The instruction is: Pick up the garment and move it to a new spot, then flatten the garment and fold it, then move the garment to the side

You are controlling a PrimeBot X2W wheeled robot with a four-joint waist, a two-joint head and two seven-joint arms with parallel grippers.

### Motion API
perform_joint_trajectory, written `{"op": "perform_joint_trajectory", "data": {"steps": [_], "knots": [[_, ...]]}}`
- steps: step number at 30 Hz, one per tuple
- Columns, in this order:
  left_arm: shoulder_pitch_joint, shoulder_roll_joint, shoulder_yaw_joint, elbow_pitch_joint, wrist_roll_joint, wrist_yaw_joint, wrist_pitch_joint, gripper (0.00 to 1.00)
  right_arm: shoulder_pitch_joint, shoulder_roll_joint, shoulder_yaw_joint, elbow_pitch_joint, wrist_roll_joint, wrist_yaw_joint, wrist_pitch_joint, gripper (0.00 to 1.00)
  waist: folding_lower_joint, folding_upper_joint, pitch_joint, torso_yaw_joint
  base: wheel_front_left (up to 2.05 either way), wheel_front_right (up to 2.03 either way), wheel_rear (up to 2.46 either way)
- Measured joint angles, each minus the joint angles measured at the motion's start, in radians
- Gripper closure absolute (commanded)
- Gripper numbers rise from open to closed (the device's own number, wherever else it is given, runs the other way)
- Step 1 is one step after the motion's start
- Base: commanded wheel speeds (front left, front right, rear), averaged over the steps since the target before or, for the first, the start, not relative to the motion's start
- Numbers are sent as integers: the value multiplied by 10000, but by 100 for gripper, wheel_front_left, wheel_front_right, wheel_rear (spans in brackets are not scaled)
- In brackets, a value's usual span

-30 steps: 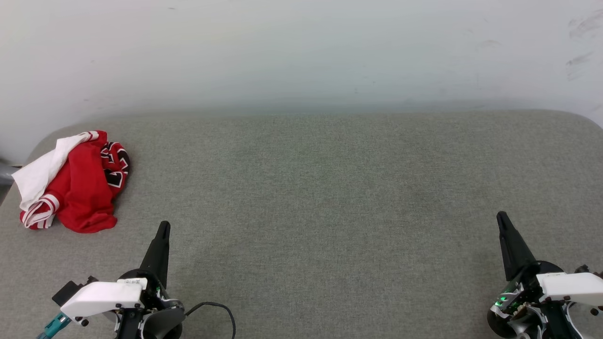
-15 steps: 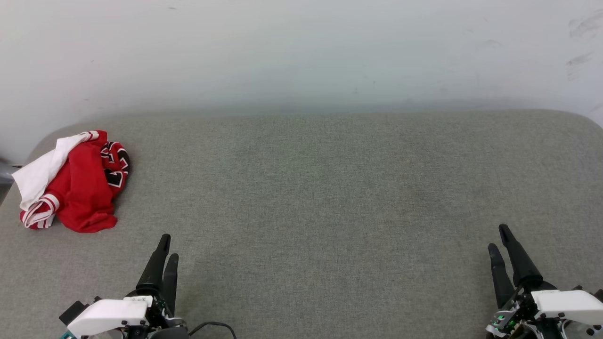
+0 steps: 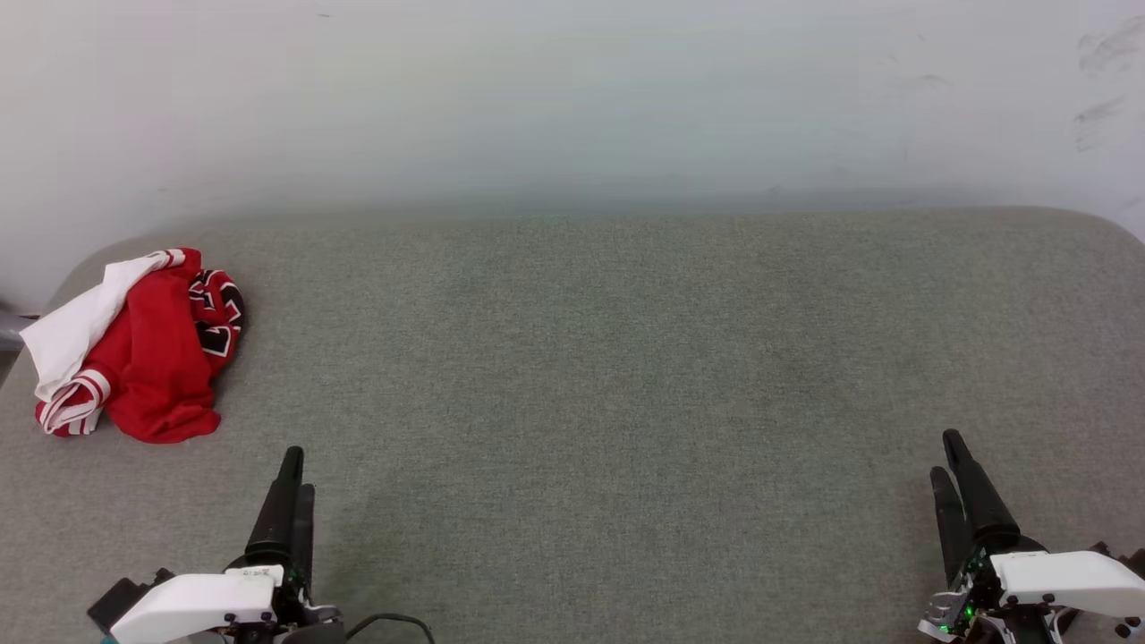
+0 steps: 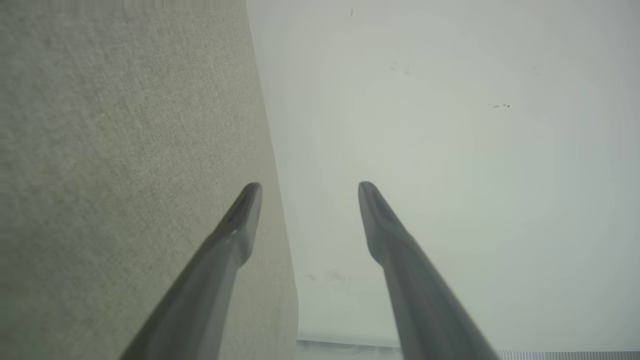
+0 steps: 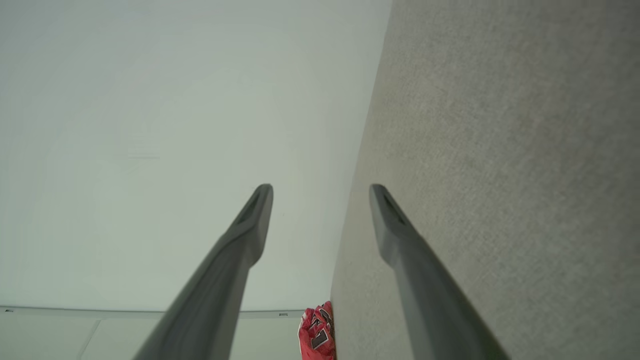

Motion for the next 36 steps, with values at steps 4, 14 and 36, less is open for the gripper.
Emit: {"op": "perform_joint_trajectory", "data": {"steps": [4, 14, 36], "knots": [[15, 4, 190, -50, 566, 0, -176, 0, -44, 2, -33, 10, -627, 0, -174, 0, 0, 0, 4, -5, 0, 0, 0], [18, 2, 769, -370, 1912, 0, -575, 0, -208, 4, -98, -481, -3060, 0, -593, 0, 0, 0, 52, -2, 0, 0, 0], [233, 4, 594, -2236, 6387, 0, -1327, 0, -407, 4, 380, -2056, -9043, 0, -1312, 0, 0, 0, 183, -8, 0, 0, 0]]}}
